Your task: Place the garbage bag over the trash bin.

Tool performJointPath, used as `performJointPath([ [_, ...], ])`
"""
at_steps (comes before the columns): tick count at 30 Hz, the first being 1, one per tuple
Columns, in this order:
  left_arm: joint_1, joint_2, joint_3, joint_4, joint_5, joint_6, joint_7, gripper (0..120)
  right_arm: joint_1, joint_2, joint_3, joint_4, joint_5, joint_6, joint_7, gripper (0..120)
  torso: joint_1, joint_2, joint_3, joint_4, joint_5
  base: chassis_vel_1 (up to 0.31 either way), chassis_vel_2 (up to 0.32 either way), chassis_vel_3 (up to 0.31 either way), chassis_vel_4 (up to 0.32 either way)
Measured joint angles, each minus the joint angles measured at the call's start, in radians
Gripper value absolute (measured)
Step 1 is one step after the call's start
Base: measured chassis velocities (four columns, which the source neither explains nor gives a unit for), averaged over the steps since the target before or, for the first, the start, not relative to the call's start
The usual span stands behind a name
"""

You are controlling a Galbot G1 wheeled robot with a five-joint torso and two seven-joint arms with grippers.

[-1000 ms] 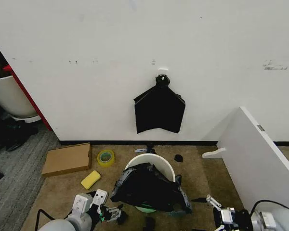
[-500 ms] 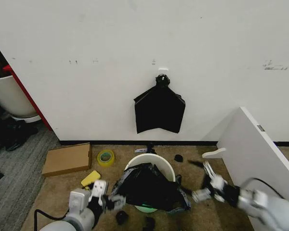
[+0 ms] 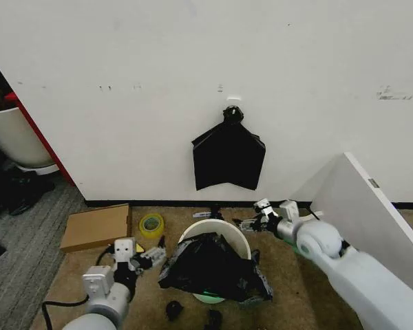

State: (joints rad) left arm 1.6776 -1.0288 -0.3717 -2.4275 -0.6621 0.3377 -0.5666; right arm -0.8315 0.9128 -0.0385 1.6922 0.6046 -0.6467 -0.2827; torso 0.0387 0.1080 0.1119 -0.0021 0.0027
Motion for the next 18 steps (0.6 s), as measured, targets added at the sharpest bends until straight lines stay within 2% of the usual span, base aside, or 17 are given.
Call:
performJointPath([
  [6, -0.007, -0.007, 0.014, 0.026, 0.008, -0.012, -0.003, 100, 0.043, 0.051, -0.052, -0.048, -0.021, -0.015, 0.023, 95, 0.0, 0.0, 0.0, 0.0002, -0.0003, 0.0, 0.0, 0.0, 0.0],
  [13, -0.024, 0.005, 0.019, 0.045, 0.004, -0.013, -0.003, 100, 0.022, 0.064, -0.054, -0.074, -0.023, -0.022, 0.083, 65, 0.0, 0.0, 0.0, 0.0001, -0.0001, 0.0, 0.0, 0.0, 0.0],
  [14, -0.024, 0.005, 0.019, 0.045, 0.004, -0.013, -0.003, 100, 0.022, 0.064, -0.054, -0.074, -0.023, -0.022, 0.083, 65, 0.0, 0.0, 0.0, 0.0001, -0.0001, 0.0, 0.0, 0.0, 0.0],
  [18, -0.029, 0.005, 0.032, 0.055, 0.003, -0.014, -0.003, 100, -0.006, 0.057, -0.043, -0.072, -0.006, -0.006, 0.112, 49, 0.0, 0.0, 0.0, 0.0, -0.0001, 0.0, 0.0, 0.0, 0.0],
])
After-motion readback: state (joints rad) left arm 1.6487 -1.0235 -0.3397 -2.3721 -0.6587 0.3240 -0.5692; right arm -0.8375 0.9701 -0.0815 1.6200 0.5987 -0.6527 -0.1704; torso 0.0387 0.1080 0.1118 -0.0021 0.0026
